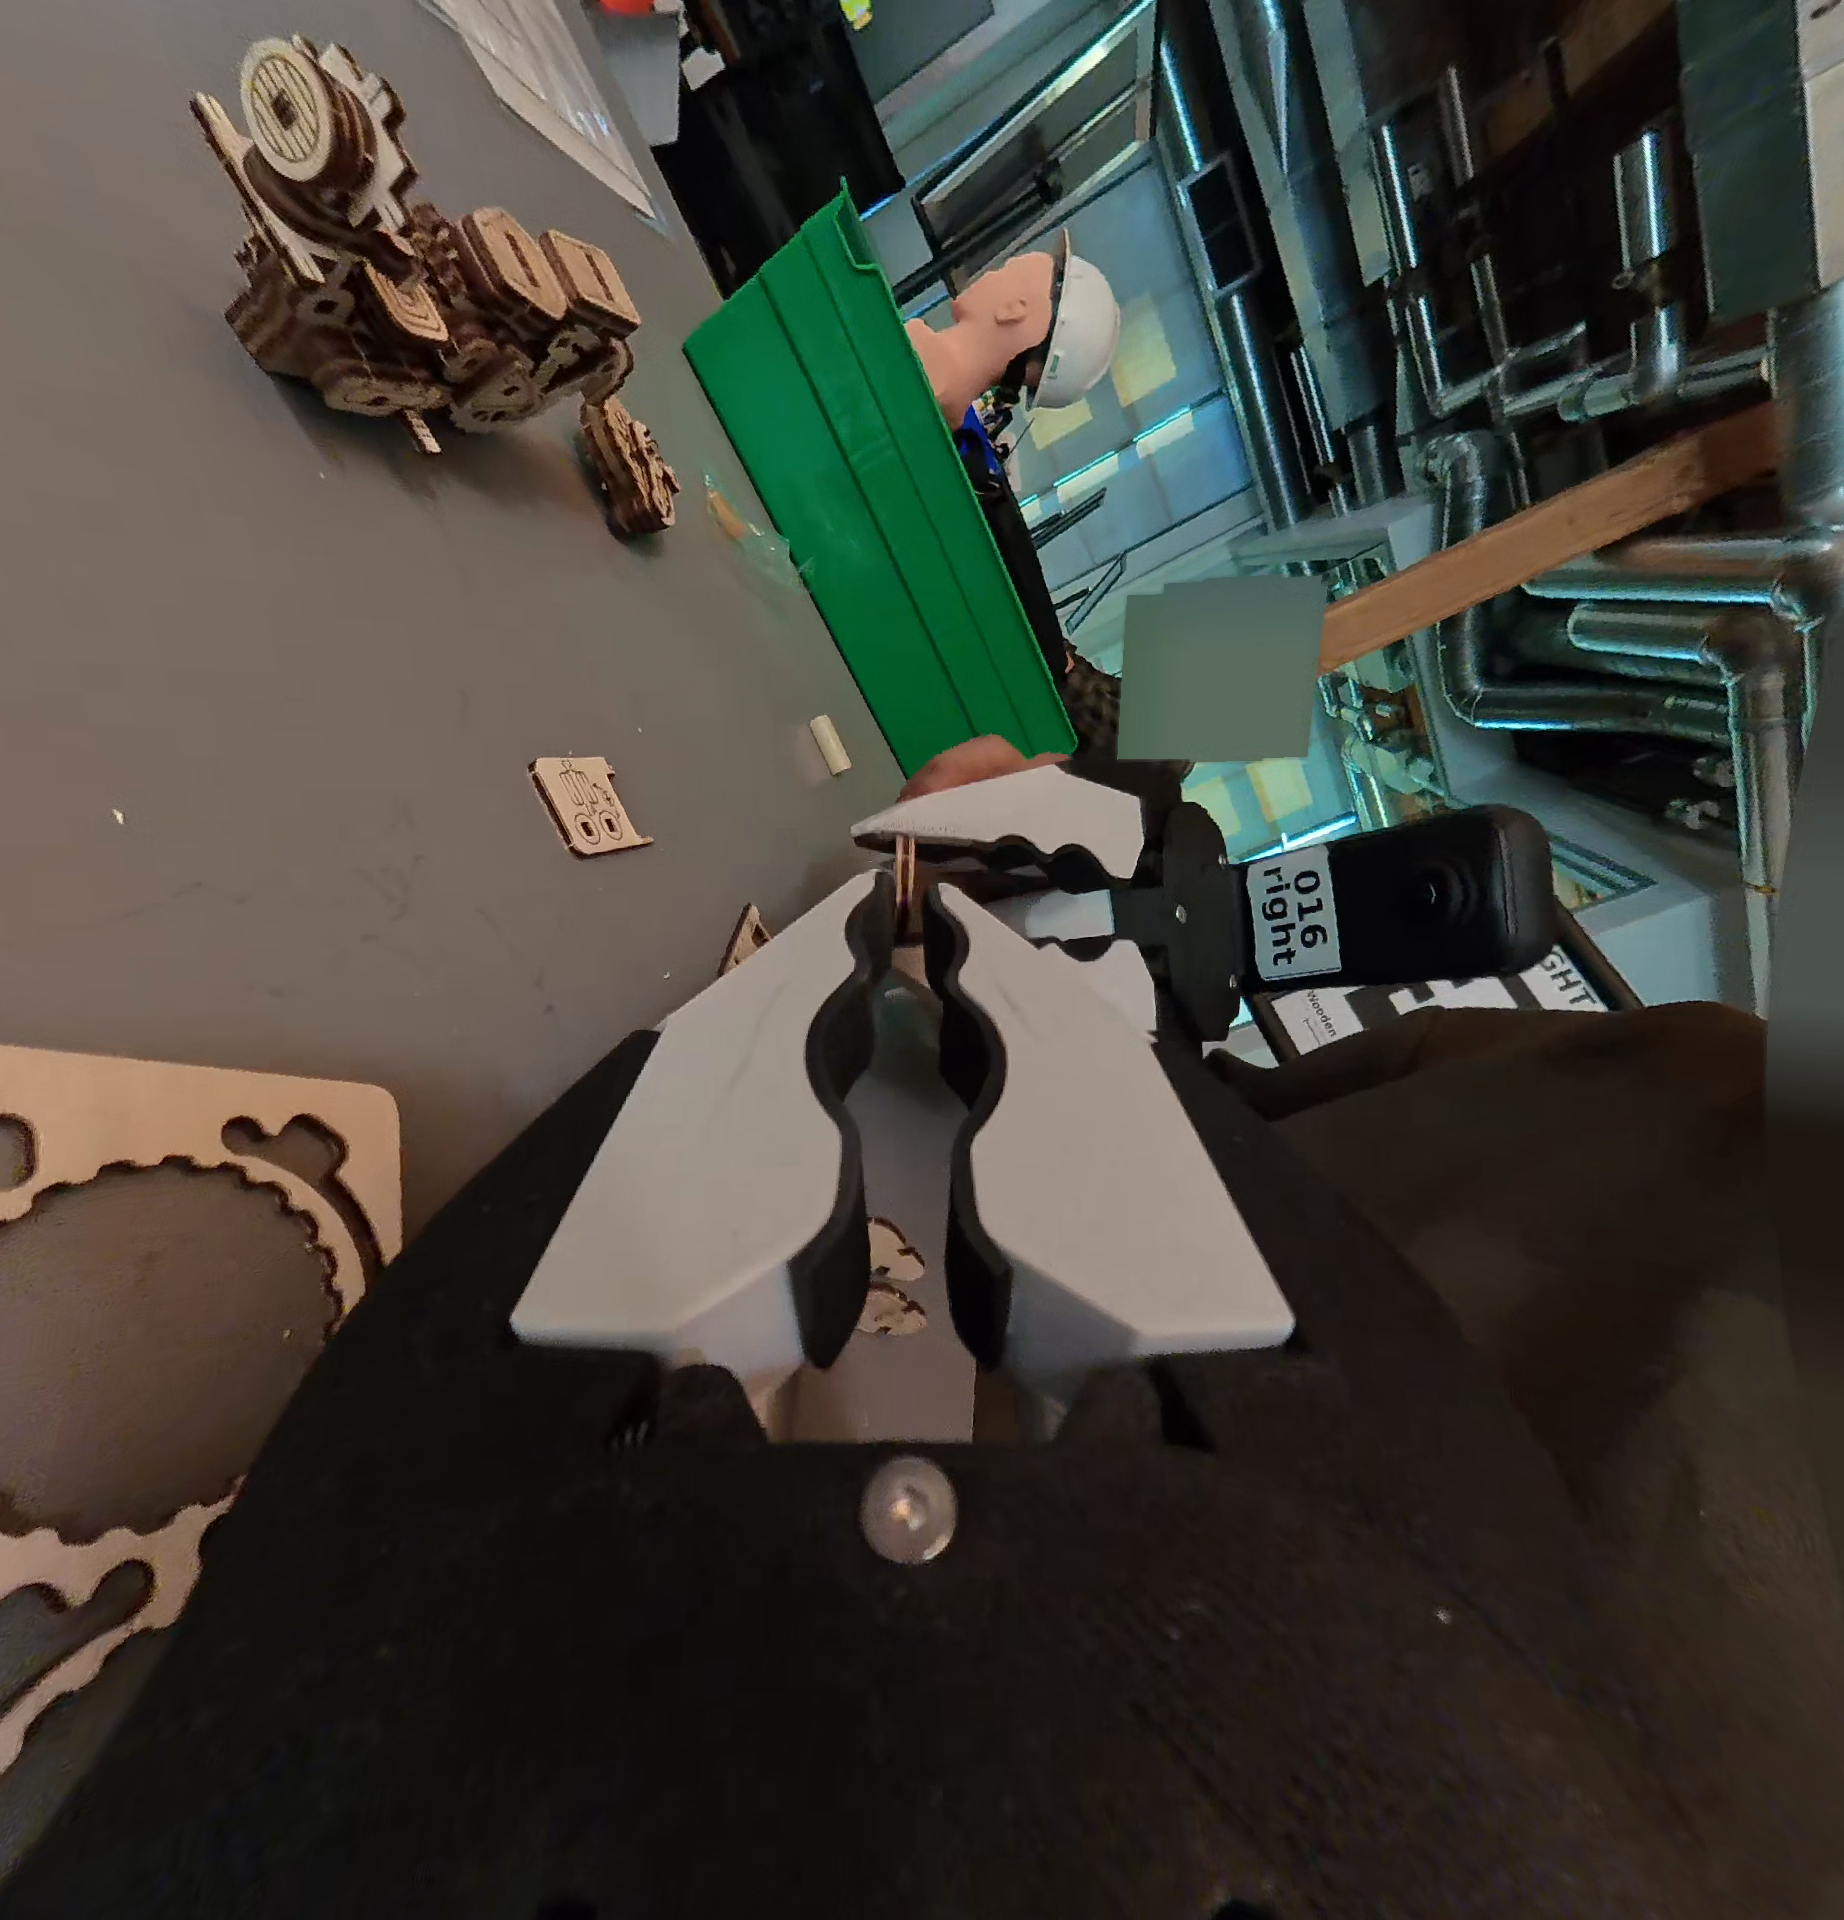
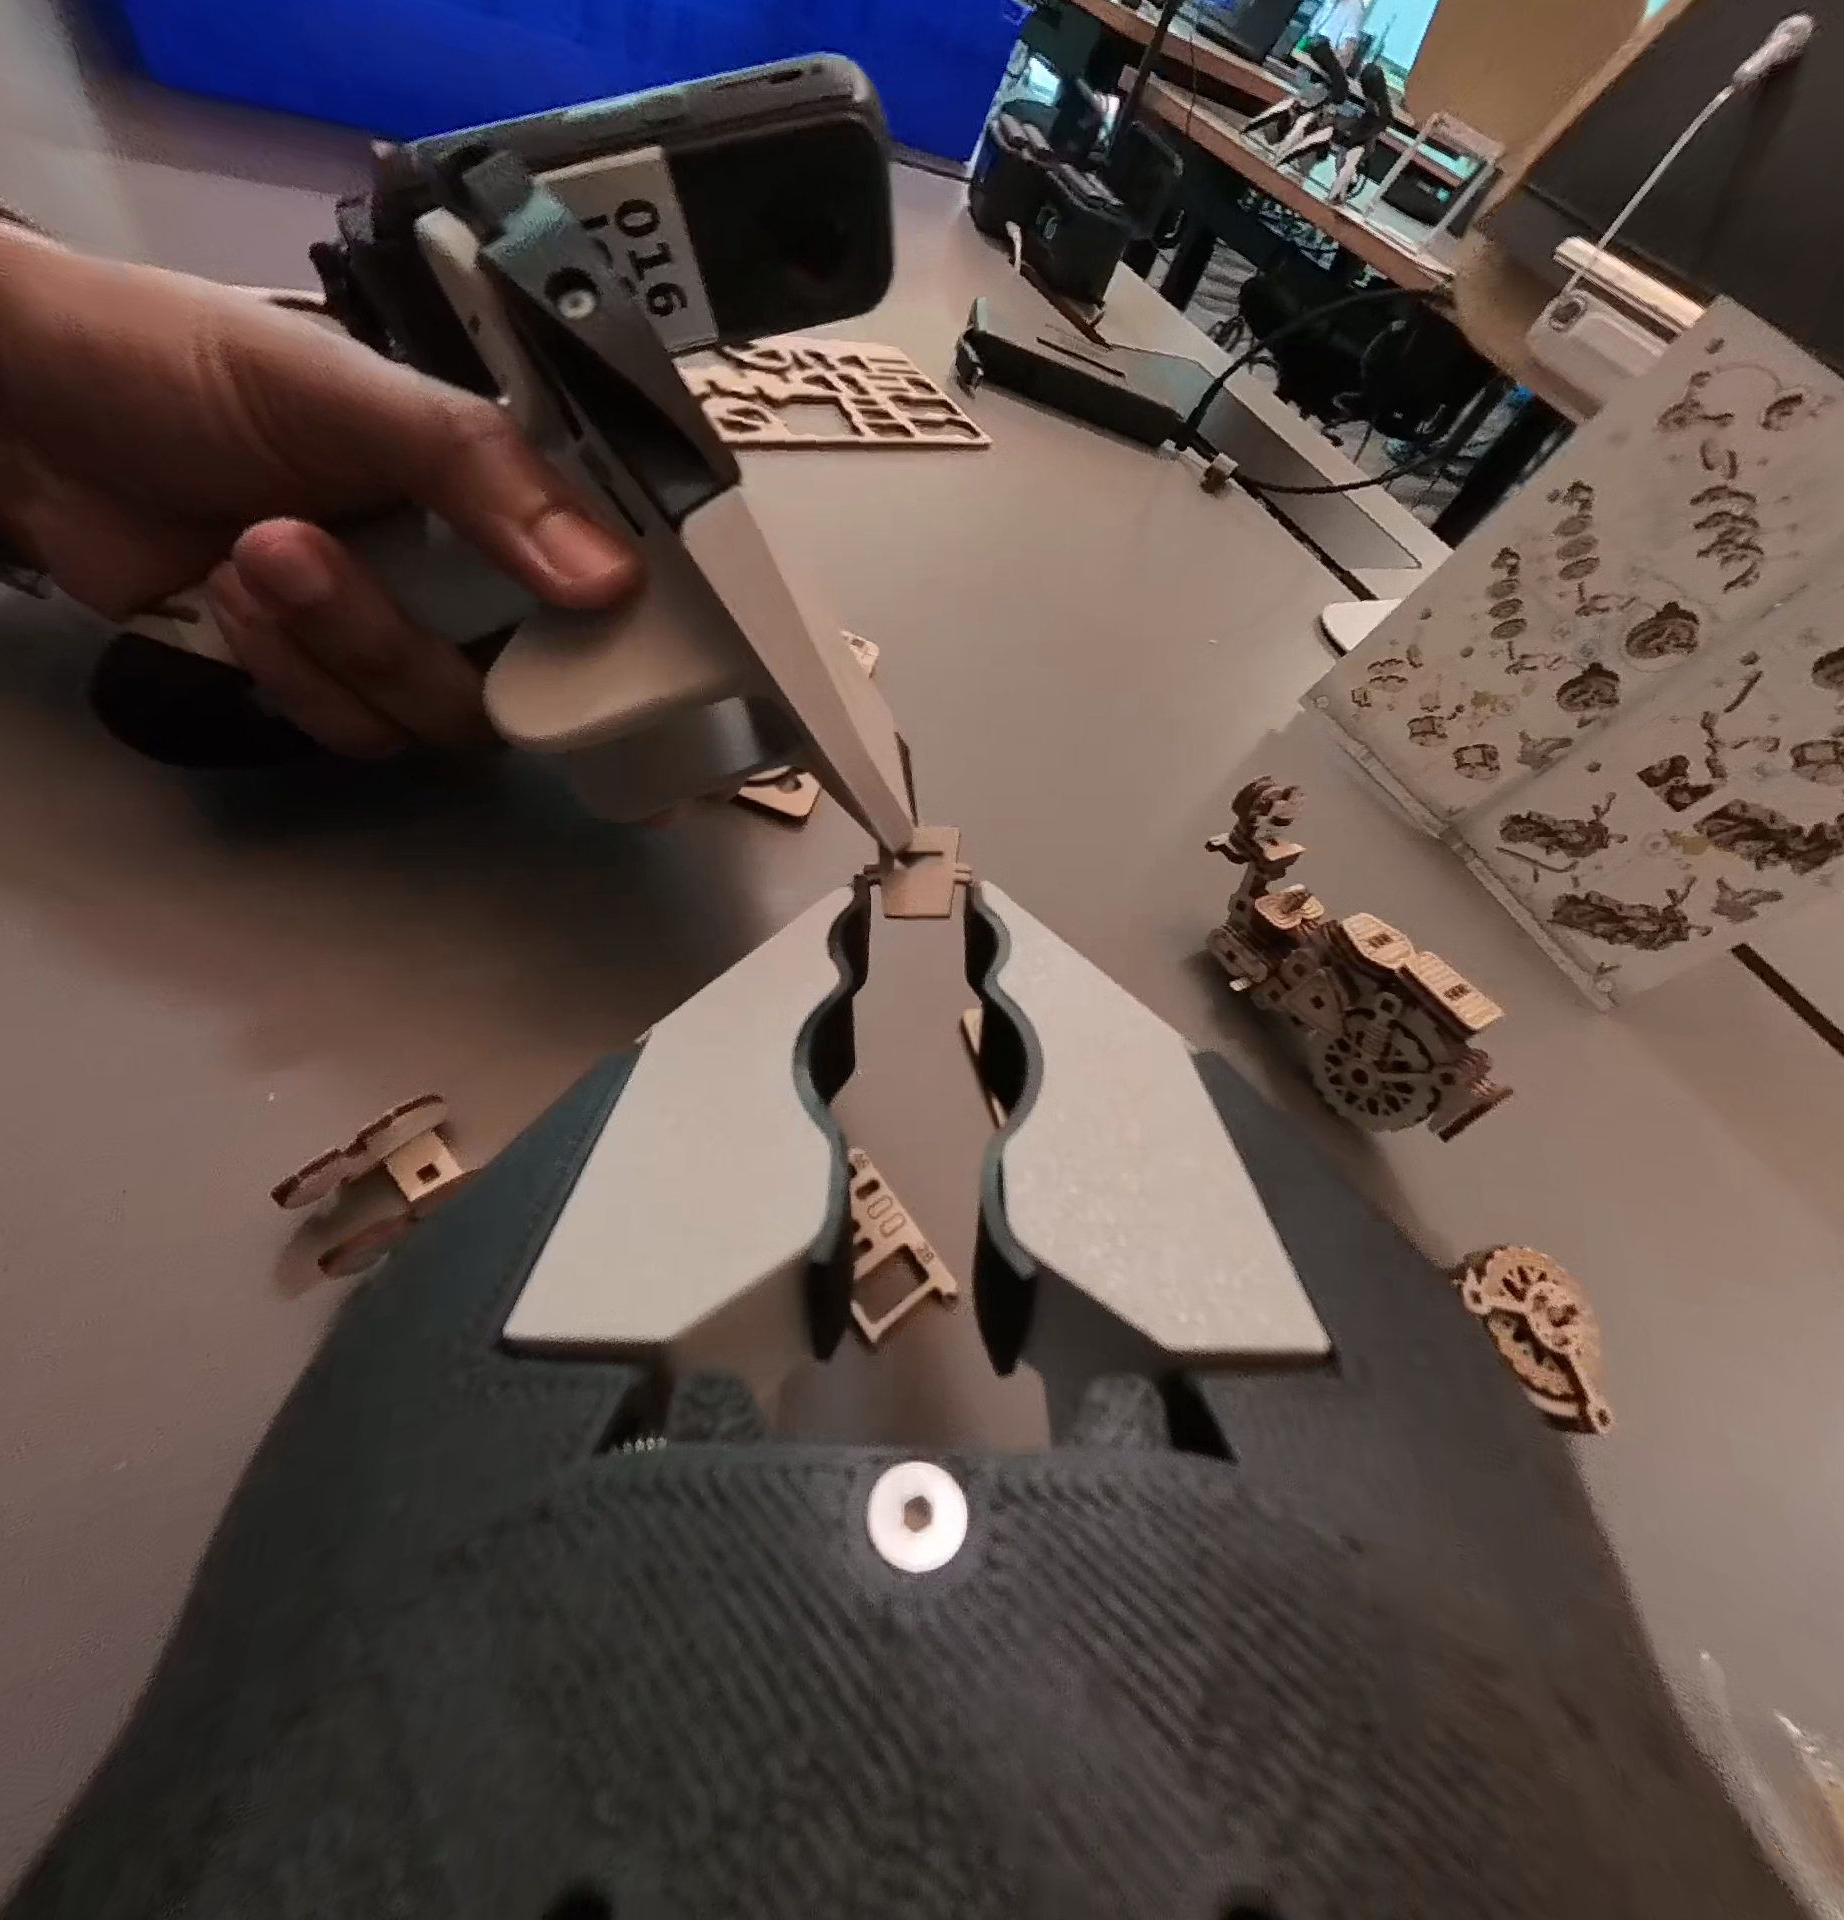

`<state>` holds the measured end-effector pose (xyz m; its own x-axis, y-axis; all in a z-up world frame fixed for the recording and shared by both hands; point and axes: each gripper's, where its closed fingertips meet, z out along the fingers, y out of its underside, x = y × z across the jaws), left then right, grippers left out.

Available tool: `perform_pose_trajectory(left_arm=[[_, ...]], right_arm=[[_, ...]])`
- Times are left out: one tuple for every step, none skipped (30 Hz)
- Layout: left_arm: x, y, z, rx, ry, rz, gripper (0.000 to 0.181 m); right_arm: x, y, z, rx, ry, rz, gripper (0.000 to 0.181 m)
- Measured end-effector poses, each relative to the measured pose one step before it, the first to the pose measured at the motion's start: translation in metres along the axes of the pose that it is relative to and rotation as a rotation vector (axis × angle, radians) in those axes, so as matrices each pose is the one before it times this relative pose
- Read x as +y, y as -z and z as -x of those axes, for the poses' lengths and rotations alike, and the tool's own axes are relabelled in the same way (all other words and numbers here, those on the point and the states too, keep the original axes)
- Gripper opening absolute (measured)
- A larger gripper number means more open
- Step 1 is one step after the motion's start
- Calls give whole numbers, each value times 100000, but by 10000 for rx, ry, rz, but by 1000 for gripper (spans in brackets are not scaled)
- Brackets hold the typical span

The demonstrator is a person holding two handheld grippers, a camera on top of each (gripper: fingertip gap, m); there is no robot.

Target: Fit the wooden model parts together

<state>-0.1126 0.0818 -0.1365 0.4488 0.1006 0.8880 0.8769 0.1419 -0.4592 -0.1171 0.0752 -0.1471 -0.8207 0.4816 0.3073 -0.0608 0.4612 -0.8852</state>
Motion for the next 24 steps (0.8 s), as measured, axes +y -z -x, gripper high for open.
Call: perform_pose_trajectory(left_arm=[[-64,31,-77,46,-12,-45,3],[-34,19,-60,27,-27,-21,3],[18,-10,-27,5,-26,9,3],[30,-17,-6,-5,-23,12,3],[21,-24,-11,-1,-12,2,3],[-1,-11,-7,3,2,-2,2],[-4,6,17,-9,7,-5,2],[-6,16,14,-5,6,-6,1],[-25,9,-9,15,6,-13,1],[-14,4,-9,7,0,-9,1],[1,0,3,-1,-2,0,1],[2,-9,8,-7,0,1,1],[8,4,6,-7,4,6,1],[0,-8,-1,0,6,5,1],[1,0,1,3,11,3,1],[-7,5,-7,14,15,-5,1],[-12,13,0,17,20,-4,1],[-11,11,-9,17,27,-10,1],[-137,57,-6,17,40,-82,0],[9,22,-38,47,46,11,0],[22,4,-16,21,24,27,0],[0,1,-24,0,-30,15,0],[-1,0,-12,-26,-54,6,0],[3,-3,18,-32,-40,5,0]], right_arm=[[-64,52,-178,-8,-233,-51,17],[-58,38,-93,-41,-220,-50,16],[-51,26,-4,-64,-158,-36,17],[-32,13,39,-50,-68,-22,16],[9,-11,46,-7,13,3,16],[12,-28,49,16,57,17,16],[-12,-23,76,10,45,-3,16],[-34,-10,99,-20,6,-8,16],[-31,-7,76,-15,-24,-6,17],[-25,-10,22,-5,-18,-8,17],[-3,12,-4,-5,-15,-2,17],[2,3,3,-14,-30,1,17],[9,-1,6,-14,-30,0,17],[-9,4,3,-8,-11,-3,17],[1,12,-3,2,6,-2,17],[-12,0,6,6,11,-5,17],[-6,3,0,3,7,-4,17],[7,9,-10,11,5,5,16],[20,7,-30,18,4,5,11],[-35,13,37,-26,5,-24,11],[1,14,9,-16,-9,1,11],[-27,14,-4,-8,-19,-15,11],[-5,-2,9,-6,-20,-6,11],[19,-9,2,-8,-8,7,11]])
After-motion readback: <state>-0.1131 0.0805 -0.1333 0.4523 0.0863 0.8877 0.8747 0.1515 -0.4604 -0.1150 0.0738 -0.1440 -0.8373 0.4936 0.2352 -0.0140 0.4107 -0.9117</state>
